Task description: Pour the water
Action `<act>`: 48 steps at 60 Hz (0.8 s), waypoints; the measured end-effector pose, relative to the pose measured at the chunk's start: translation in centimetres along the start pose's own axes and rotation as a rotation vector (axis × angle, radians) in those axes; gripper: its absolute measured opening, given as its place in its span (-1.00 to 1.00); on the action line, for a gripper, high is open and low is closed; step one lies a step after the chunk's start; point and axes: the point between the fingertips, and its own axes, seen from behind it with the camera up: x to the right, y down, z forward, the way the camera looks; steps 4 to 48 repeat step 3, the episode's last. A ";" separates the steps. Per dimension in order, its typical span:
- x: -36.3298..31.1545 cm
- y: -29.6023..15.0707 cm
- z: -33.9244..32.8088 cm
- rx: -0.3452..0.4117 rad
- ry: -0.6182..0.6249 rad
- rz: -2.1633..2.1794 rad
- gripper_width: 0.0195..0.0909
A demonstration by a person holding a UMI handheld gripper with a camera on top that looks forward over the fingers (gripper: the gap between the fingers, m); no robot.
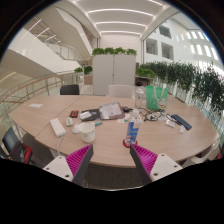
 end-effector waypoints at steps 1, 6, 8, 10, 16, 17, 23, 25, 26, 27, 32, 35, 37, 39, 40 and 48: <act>-0.3 -0.2 -0.9 0.002 0.001 0.002 0.77; -1.1 -0.6 -2.4 0.005 -0.001 0.006 0.77; -1.1 -0.6 -2.4 0.005 -0.001 0.006 0.77; -1.1 -0.6 -2.4 0.005 -0.001 0.006 0.77; -1.1 -0.6 -2.4 0.005 -0.001 0.006 0.77; -1.1 -0.6 -2.4 0.005 -0.001 0.006 0.77; -1.1 -0.6 -2.4 0.005 -0.001 0.006 0.77; -1.1 -0.6 -2.4 0.005 -0.001 0.006 0.77; -1.1 -0.6 -2.4 0.005 -0.001 0.006 0.77; -1.1 -0.6 -2.4 0.005 -0.001 0.006 0.77; -1.1 -0.6 -2.4 0.005 -0.001 0.006 0.77; -1.1 -0.6 -2.4 0.005 -0.001 0.006 0.77; -1.1 -0.6 -2.4 0.005 -0.001 0.006 0.77; -1.1 -0.6 -2.4 0.005 -0.001 0.006 0.77; -1.1 -0.6 -2.4 0.005 -0.001 0.006 0.77; -1.1 -0.6 -2.4 0.005 -0.001 0.006 0.77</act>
